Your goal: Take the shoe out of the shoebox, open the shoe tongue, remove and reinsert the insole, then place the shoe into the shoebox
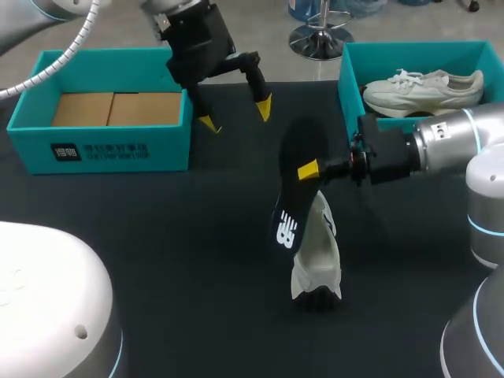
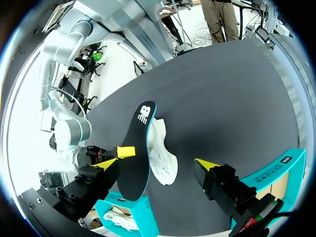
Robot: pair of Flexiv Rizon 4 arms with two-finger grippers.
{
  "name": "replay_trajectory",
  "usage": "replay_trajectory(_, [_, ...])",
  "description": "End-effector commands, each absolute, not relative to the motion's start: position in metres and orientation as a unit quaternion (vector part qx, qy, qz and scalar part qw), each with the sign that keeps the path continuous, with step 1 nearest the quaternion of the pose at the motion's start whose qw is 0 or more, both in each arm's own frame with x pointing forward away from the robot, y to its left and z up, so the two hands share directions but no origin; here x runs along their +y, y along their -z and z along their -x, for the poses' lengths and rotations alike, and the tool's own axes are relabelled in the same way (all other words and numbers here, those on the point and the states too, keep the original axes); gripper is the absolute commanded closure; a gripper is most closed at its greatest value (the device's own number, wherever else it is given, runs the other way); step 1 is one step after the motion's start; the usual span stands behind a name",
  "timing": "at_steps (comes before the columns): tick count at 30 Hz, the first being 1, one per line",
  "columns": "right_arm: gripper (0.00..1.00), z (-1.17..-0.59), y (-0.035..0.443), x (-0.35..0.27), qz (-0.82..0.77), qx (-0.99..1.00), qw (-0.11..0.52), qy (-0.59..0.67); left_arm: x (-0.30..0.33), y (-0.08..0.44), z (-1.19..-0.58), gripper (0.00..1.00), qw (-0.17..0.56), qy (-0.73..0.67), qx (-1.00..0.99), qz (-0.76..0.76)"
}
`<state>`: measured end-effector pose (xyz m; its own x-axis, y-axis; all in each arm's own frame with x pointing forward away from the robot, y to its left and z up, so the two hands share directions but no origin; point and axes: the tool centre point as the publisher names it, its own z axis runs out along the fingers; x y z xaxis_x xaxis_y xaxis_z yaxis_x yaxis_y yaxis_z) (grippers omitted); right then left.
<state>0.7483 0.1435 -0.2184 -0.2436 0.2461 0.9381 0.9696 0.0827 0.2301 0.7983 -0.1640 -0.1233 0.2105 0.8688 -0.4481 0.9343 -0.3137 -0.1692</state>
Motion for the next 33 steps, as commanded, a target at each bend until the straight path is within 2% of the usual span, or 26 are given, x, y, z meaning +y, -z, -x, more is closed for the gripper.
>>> replay_trajectory(1, [1.0, -0.757, 0.217, 0.144, 0.473, -0.644, 0.397, 0.45, -0.166, 0.122, -0.802, 0.0, 0.063, 0.237, 0.581, -0.776])
replay_trajectory(33, [1.0, -0.744, 0.206, 0.148, 0.473, -0.647, 0.408, 0.437, -0.166, 0.122, -0.802, 0.0, 0.063, 0.237, 0.581, -0.776])
